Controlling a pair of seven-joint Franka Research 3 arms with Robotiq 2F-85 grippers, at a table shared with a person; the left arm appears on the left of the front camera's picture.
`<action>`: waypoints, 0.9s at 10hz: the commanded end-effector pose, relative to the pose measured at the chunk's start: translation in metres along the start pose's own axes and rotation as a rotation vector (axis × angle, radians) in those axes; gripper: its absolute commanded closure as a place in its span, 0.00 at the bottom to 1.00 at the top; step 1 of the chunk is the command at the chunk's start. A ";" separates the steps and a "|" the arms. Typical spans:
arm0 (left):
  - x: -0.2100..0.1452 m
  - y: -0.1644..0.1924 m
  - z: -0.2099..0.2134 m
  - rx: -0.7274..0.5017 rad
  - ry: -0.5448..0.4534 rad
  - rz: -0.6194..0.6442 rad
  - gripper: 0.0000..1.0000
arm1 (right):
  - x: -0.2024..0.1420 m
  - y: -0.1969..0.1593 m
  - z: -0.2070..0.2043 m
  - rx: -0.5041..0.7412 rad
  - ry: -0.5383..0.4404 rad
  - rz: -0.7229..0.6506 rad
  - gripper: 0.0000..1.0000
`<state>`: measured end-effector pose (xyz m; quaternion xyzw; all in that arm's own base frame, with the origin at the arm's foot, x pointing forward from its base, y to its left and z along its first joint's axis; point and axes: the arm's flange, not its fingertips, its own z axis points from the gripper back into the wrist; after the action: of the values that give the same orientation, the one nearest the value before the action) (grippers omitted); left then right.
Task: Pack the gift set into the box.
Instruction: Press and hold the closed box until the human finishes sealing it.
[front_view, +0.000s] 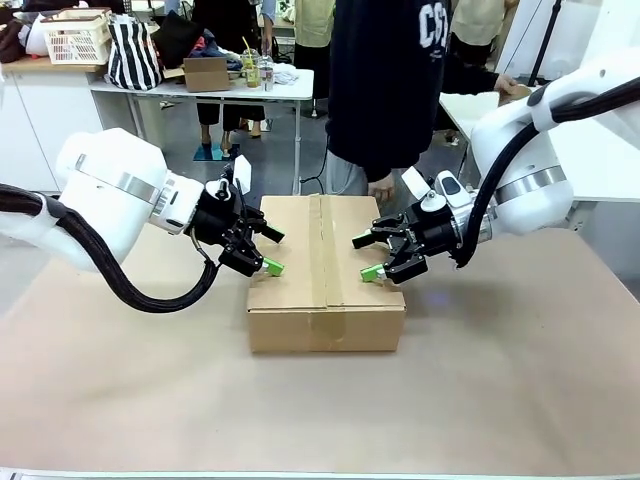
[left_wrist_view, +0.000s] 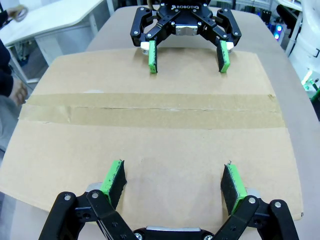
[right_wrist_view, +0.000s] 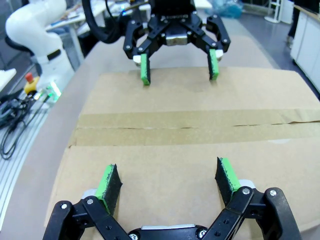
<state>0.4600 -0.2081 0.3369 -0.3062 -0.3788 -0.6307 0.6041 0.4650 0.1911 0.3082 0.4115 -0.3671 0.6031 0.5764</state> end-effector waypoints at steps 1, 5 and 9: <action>-0.002 -0.001 -0.001 -0.002 0.000 -0.010 0.00 | 0.000 0.001 0.001 -0.010 0.008 0.005 0.00; -0.002 -0.001 -0.001 -0.002 0.000 -0.010 0.00 | 0.000 0.001 0.001 -0.010 0.008 0.005 0.00; -0.002 -0.001 -0.001 -0.002 0.000 -0.010 0.00 | 0.000 0.001 0.001 -0.010 0.008 0.005 0.00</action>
<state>0.4601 -0.2081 0.3369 -0.3062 -0.3788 -0.6307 0.6041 0.4650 0.1911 0.3082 0.4115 -0.3671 0.6031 0.5764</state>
